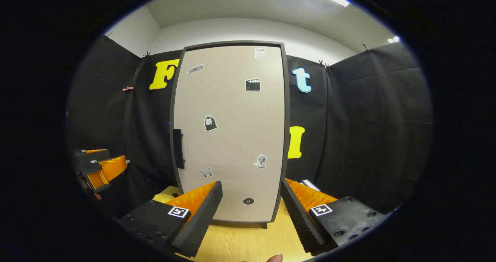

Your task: Open the cabinet door with the right hand, grasp the bottle in the cabinet with the left hand and place it on the coaster, then close the cabinet door with the right hand.

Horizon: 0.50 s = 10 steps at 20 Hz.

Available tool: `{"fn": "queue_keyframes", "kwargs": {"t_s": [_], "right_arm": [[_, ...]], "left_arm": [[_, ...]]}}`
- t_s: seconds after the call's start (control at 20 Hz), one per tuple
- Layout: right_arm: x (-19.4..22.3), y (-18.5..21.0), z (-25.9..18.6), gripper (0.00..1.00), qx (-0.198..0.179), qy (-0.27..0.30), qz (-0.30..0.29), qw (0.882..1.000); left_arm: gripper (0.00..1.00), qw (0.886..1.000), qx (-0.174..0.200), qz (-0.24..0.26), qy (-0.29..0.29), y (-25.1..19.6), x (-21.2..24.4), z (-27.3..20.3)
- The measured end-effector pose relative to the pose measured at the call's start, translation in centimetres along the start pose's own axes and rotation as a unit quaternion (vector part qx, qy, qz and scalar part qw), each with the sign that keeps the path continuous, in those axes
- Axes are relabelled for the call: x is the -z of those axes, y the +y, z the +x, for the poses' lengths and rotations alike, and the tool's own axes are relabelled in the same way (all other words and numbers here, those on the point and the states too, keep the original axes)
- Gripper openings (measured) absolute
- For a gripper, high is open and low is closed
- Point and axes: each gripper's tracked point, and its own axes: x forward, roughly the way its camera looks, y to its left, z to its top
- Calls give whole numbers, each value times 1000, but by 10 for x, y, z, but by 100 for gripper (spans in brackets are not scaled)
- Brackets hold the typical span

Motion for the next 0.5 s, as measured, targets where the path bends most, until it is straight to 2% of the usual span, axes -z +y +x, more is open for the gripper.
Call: {"fn": "queue_keyframes", "kwargs": {"t_s": [0.5], "right_arm": [[0,6,0,98,-2,0,1,1000]], "left_arm": [[95,1000,3,7,-3,3,-2,2]]}}
